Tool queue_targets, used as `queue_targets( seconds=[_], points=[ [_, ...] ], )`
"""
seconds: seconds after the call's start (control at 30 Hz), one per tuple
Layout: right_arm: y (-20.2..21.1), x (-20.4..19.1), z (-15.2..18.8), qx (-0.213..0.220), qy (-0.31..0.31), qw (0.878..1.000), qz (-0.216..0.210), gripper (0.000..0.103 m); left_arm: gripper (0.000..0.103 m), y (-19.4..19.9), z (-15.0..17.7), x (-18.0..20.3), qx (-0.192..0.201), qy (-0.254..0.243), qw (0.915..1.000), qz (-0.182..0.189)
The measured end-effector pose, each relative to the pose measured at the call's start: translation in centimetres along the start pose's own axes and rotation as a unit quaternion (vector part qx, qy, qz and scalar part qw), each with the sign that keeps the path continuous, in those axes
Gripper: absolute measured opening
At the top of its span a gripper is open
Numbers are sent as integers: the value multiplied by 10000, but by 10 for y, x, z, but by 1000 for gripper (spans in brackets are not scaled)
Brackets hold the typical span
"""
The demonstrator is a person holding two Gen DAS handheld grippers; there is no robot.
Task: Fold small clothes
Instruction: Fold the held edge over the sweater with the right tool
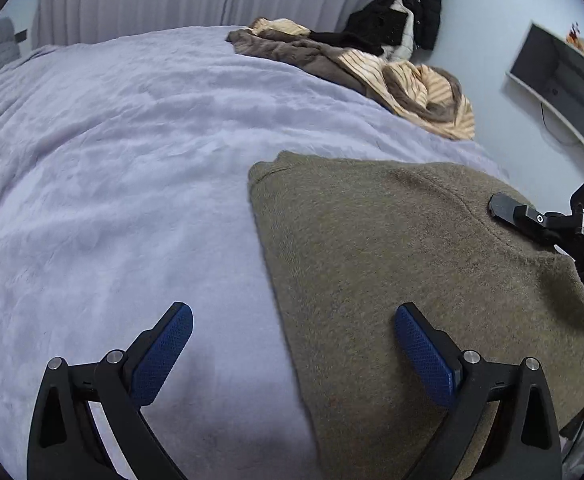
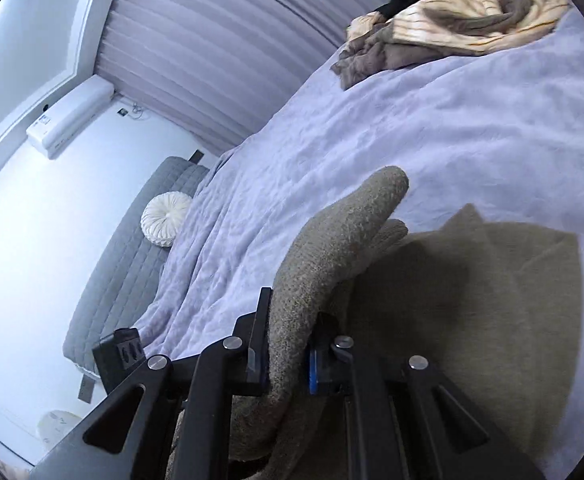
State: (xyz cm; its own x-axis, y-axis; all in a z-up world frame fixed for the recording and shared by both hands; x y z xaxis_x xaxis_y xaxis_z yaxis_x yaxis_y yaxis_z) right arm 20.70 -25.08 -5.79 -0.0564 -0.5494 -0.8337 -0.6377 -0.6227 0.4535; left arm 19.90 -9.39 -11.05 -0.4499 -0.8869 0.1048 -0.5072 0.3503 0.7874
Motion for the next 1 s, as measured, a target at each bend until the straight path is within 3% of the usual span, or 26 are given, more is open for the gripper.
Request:
queue_targets(
  seconds=[0.07,0.13,0.2,0.27,0.33,0.43,0.5,0.6,0.7,0.83,1.0],
  points=[
    [12,44,-6,119,-259,9987,429,15,101,-21,10,17,-263,-288,9992,-72],
    [9,100,0,-98,-656,9924,1035,19,102,-36,23,24,-478,-294,9983,-124],
    [14,130,12,-209,-1081,9902,855,23,102,-37,29,23,-465,37,9989,4],
    [20,130,10,-90,-1381,9894,442,25,102,-37,32,19,-538,236,9982,103],
    [15,127,5,-97,-1447,9886,412,25,102,-37,31,19,-611,199,9979,51],
    [17,108,1,76,-881,9945,565,15,102,-28,21,21,-499,-58,9985,-197],
    [29,86,2,271,-453,9973,517,14,102,-25,18,26,-430,-265,9984,-235],
    [43,79,4,429,-57,9956,825,14,102,-28,22,33,-449,-400,9979,-237],
    [40,123,16,188,-118,9876,1554,14,102,-34,28,37,-507,-334,9981,-116],
    [56,143,14,363,-655,9866,1447,19,102,-24,27,32,-500,-359,9978,-228],
    [87,132,23,369,-592,9855,1549,31,102,-4,23,14,-354,-658,9955,-577]
  ],
)
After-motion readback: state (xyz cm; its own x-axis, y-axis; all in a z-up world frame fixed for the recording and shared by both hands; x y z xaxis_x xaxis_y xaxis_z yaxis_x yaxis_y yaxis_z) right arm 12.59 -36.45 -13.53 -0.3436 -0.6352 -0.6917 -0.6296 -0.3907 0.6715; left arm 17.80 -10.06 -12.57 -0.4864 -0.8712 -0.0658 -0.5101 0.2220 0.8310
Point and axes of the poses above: each gripper's, at about its wrist camera, not at the fingertips, and y roughly against the way its jaws point, x to its right, z to its underside, the point moved 10 cm from there along -y, roughly the way its jaws point, and after that the axes turned 11 degrees about -y, right-handed, at the moved point
